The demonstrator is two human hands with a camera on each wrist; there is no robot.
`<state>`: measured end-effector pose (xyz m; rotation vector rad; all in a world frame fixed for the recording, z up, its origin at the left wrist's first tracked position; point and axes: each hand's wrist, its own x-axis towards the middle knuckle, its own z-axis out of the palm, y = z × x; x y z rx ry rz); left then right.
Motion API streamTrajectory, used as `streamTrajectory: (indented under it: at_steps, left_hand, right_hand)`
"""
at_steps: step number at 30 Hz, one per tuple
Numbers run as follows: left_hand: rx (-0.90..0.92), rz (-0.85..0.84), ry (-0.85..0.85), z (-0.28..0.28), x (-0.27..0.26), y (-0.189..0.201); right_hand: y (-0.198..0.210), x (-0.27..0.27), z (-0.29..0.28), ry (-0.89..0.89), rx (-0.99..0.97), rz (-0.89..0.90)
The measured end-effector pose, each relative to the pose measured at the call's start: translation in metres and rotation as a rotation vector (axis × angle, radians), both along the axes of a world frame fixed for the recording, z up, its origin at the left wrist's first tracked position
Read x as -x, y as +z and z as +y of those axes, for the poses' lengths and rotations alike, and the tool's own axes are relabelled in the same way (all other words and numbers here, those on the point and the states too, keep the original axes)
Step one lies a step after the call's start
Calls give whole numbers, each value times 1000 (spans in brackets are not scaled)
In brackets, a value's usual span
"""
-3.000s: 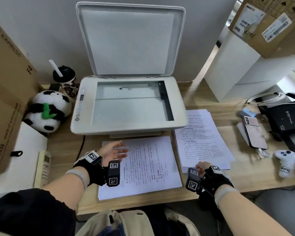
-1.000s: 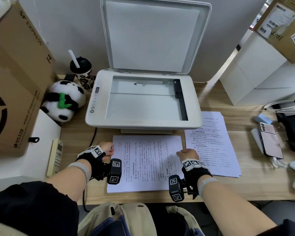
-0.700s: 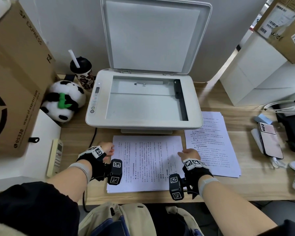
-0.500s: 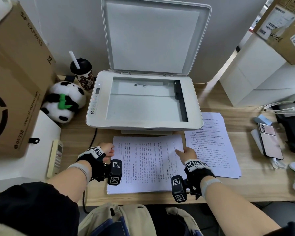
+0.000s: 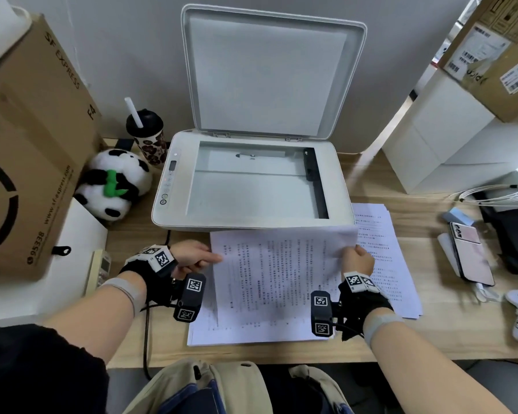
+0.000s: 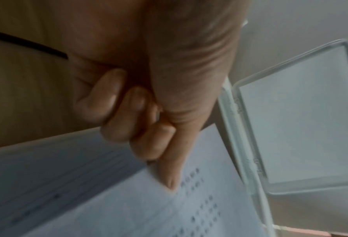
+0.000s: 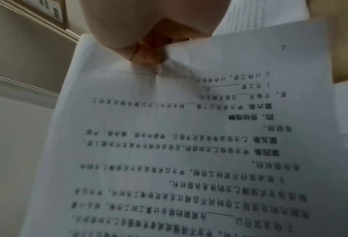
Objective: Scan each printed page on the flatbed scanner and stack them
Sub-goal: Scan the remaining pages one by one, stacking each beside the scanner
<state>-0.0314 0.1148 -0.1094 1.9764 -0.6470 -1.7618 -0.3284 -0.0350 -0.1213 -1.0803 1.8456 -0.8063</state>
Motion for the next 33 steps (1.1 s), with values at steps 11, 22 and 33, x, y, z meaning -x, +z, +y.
streamTrajectory:
  at_steps: [11,22,33]
  left_hand:
    - [446,-66,234,-68,-12,122]
    - [800,-179,695,-83,-42,149]
    - [342,-529,207,-72,-58,75]
  right_hand:
    - [94,-17,-78,133,416,-99]
    - [129,-57,-89,215,366,-593]
    - [66,-59,-77,707,207,92]
